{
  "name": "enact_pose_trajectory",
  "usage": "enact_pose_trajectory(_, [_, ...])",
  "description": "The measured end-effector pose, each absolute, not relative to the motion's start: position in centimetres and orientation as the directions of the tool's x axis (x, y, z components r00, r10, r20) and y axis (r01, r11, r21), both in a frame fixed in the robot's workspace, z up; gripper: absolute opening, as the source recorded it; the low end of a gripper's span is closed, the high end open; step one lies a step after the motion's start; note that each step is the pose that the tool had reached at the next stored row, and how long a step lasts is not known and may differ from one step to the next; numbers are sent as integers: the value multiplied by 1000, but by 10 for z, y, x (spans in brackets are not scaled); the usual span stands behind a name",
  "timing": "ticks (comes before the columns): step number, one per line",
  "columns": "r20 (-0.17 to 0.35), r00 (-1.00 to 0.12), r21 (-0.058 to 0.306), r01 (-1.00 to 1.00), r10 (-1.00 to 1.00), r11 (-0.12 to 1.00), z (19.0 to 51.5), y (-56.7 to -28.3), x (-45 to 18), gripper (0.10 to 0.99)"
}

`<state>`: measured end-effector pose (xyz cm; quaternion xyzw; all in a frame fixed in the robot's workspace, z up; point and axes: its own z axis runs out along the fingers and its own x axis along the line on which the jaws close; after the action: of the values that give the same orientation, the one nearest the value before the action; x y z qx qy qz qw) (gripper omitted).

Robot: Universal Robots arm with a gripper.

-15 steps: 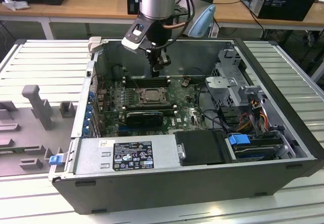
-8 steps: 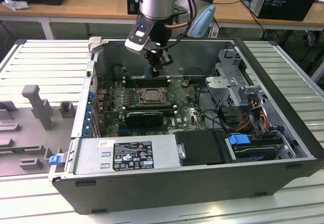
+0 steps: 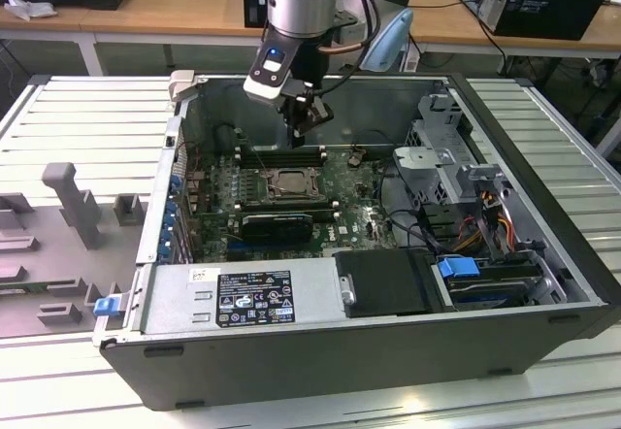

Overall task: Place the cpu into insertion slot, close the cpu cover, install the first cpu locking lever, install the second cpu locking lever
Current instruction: 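Install the first cpu locking lever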

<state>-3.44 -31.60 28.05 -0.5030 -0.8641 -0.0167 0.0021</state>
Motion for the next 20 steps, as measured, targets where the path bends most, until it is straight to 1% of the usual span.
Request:
enact_pose_trajectory(10, [20,-578,27,816,816,577,281,-316,-34,106])
enact_pose_trajectory(20, [20,-764,27,645,645,764,280,-316,-34,106])
